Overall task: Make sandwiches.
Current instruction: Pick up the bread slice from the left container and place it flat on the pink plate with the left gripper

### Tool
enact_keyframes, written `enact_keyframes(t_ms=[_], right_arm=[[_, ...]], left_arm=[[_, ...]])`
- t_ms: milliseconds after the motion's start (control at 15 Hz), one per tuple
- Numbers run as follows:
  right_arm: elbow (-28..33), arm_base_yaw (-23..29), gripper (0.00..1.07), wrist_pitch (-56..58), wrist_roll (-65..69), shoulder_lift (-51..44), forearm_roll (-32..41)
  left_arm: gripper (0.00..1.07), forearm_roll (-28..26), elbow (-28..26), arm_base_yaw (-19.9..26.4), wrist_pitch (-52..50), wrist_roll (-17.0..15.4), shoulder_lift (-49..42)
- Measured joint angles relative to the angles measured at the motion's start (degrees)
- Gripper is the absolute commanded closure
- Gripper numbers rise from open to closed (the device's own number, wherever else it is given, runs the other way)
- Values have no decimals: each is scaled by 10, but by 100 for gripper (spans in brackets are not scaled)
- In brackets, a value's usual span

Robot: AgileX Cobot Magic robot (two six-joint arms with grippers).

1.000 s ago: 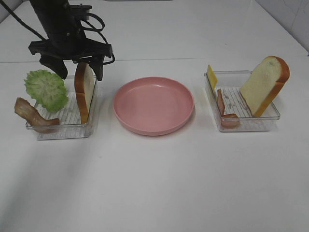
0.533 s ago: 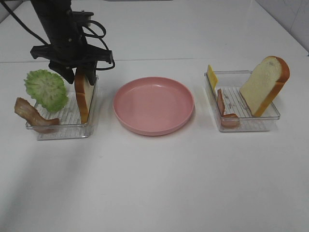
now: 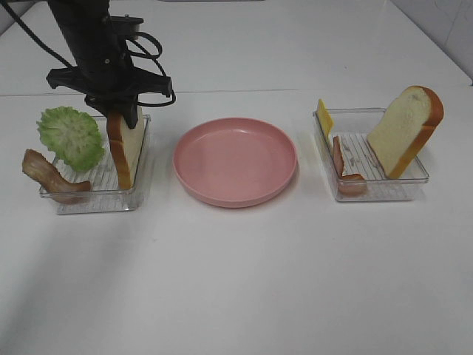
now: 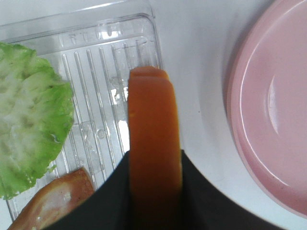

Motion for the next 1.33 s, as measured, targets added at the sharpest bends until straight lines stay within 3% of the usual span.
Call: enact_keyframes(t_ms=[267, 467, 600, 867, 1333], right_arm=[[0, 0, 25, 0, 0, 0, 0], [0, 0, 25, 0, 0, 0, 0], [0, 0, 25, 0, 0, 0, 0], [0, 0, 25, 0, 0, 0, 0], [0, 0, 25, 0, 0, 0, 0]], left_arm=[[107, -1, 0, 0, 6, 0, -23], [107, -23, 0, 0, 8, 9, -103], [107, -83, -1, 6, 8, 42, -125], [107, -240, -1, 28, -11, 147, -129], [107, -402, -1, 30, -108, 238, -92]])
